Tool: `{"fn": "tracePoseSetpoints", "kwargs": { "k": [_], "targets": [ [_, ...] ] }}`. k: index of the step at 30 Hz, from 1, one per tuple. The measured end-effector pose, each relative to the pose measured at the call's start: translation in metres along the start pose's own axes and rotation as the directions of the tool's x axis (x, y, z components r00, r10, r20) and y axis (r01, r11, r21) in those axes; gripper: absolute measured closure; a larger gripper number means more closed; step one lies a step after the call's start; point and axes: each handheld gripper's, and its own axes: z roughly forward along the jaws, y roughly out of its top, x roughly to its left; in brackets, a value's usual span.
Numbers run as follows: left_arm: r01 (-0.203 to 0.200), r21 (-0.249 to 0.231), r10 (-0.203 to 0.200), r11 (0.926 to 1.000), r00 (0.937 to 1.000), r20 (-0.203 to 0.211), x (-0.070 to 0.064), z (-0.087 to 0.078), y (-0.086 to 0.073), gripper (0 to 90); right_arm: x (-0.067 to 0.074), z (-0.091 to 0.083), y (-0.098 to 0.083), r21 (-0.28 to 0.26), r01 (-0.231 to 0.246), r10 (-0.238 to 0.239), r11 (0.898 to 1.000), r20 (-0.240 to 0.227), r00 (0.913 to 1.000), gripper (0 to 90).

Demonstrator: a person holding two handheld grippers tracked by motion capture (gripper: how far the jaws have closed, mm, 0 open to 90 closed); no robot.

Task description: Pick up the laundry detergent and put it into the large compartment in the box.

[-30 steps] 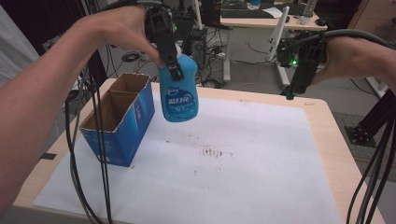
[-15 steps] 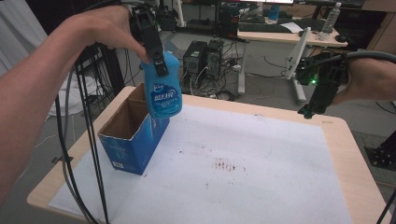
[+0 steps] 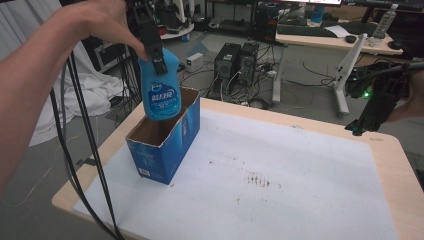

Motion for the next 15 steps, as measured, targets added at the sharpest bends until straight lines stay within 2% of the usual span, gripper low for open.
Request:
{"fn": "tracePoseSetpoints", "kwargs": {
  "k": [8, 15],
  "targets": [
    [0.014, 0.000, -0.014, 0.9999, 0.9999, 0.000, 0.009, 0.006, -0.015, 38.2, 0.000, 0.002, 0.005, 0.003, 0.013, -0.013, 1.000, -0.005, 0.9999, 12.5],
    [-0.005, 0.016, 0.005, 0.9999, 0.9999, 0.013, 0.010, 0.024, -0.020, 38.2, 0.000, 0.005, 0.007, 0.006, 0.017, -0.017, 1.000, -0.002, 0.9999, 12.5]
  ]
}}
